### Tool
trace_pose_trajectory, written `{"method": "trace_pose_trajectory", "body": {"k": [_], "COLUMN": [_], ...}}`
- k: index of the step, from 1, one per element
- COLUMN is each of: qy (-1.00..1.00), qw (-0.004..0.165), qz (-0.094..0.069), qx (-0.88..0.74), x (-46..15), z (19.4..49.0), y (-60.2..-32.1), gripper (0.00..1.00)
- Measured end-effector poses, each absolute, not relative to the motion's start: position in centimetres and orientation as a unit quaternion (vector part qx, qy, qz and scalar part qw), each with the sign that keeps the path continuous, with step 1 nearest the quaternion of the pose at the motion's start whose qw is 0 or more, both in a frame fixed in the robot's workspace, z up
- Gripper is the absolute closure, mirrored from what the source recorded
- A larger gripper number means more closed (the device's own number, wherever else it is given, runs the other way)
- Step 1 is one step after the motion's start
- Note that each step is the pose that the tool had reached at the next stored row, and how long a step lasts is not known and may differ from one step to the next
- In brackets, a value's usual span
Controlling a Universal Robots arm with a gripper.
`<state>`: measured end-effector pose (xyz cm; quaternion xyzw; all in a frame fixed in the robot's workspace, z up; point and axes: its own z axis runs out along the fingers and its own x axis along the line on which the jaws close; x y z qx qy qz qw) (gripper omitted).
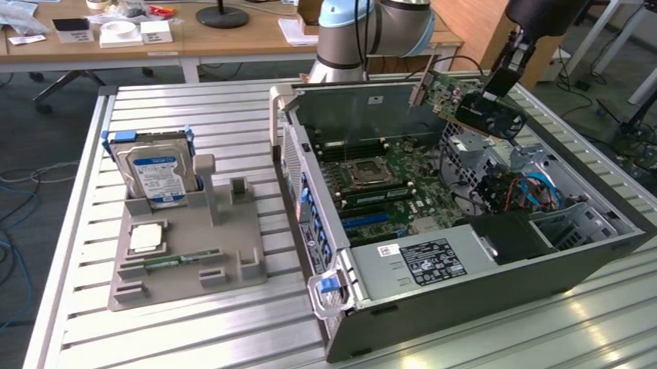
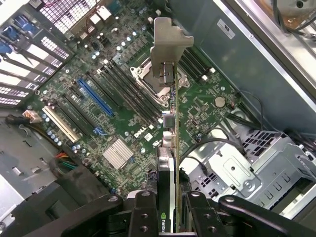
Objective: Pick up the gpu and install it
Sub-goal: 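Insert the gpu into the slot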
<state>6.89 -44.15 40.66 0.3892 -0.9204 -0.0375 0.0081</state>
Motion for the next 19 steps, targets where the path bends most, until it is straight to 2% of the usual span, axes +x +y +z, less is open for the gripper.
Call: {"method": "trace_pose_trajectory", "body": {"k": [19], "qy": [-0.891], "qw": [0.011], "qz": [-0.037], "qx": [0.452], "x": [6.89], "z": [40.66], "y": [-44.15], "gripper": [0.73]}}
